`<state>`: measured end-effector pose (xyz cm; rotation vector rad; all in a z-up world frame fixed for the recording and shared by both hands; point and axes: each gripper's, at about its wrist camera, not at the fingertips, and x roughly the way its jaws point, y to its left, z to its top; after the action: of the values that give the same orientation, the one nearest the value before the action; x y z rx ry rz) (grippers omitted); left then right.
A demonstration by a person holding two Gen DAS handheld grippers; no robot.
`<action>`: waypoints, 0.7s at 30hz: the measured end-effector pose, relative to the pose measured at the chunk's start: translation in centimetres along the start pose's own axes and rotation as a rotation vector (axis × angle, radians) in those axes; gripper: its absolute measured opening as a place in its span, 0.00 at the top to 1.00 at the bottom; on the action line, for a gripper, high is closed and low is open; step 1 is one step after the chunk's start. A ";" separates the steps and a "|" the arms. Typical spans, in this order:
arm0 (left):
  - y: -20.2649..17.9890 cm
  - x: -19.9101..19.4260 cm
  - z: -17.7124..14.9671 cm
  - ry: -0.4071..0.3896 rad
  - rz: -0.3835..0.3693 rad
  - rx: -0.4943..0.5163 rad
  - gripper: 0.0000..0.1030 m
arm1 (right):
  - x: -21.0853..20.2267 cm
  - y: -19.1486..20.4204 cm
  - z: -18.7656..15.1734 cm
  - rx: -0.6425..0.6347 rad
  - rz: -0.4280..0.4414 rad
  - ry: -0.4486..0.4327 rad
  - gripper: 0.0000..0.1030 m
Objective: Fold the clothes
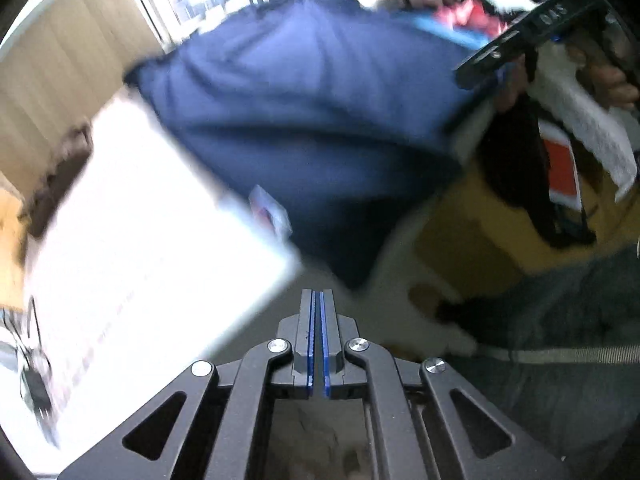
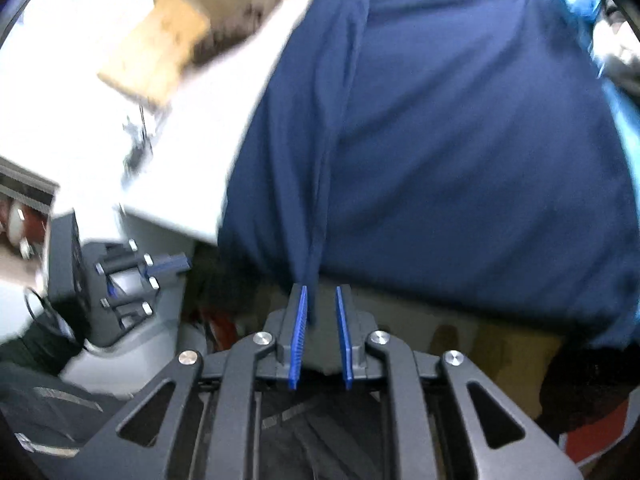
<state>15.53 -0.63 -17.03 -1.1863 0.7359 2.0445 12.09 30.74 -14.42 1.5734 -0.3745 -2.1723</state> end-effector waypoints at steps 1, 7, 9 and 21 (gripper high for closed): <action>0.1 0.2 0.7 -0.026 0.010 0.001 0.96 | -0.4 0.1 1.5 -0.017 0.001 -0.033 0.85; 0.3 3.1 1.7 -0.009 0.010 0.016 1.00 | 4.7 -0.8 12.0 -0.102 -0.048 -0.078 0.69; 0.6 3.1 1.8 -0.007 0.000 0.012 0.99 | 7.6 -2.0 14.9 -0.111 -0.088 -0.047 0.69; 0.6 3.2 1.8 0.003 -0.027 0.027 1.00 | 12.6 -3.5 20.9 -0.137 -0.085 0.004 0.96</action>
<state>12.93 1.11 -18.97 -1.1781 0.7428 2.0048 -11.66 26.93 -19.76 1.5435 -0.1562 -2.2064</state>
